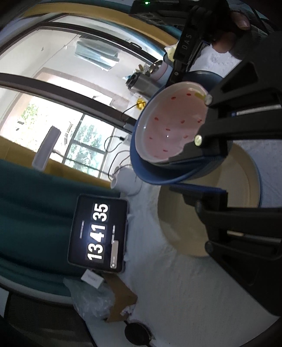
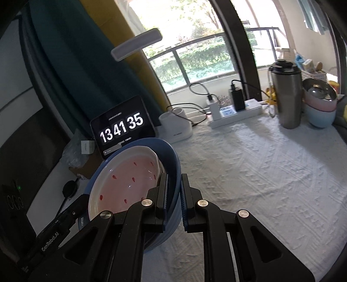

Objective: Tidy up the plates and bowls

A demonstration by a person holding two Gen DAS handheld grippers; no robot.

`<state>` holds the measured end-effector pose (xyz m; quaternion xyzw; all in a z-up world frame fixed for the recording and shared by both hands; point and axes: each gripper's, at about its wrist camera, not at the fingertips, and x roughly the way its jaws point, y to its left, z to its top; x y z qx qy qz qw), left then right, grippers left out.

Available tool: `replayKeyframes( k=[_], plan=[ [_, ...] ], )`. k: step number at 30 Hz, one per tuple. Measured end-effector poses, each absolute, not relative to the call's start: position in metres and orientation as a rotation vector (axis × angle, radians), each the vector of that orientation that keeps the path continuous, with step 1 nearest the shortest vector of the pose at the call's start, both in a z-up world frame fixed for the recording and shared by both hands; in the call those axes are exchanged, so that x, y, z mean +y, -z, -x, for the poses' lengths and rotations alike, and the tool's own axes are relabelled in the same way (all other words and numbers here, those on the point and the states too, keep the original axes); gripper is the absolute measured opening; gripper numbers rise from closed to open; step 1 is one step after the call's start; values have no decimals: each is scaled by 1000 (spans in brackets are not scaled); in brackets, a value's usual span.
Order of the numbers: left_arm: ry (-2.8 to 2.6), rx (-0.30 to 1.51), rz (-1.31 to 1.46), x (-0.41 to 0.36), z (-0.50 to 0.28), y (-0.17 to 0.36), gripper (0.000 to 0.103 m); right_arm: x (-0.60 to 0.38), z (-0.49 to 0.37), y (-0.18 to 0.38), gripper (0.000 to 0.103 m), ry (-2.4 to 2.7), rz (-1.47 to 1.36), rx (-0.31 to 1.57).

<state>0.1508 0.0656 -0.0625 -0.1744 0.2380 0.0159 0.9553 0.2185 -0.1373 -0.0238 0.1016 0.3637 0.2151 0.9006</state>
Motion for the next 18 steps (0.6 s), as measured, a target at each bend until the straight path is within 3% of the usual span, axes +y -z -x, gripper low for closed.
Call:
replayKeyframes(
  k=[18],
  plan=[
    [-123,514,372,118,-148,80,17,-75,-235,50,14,-519,-194,820]
  ],
)
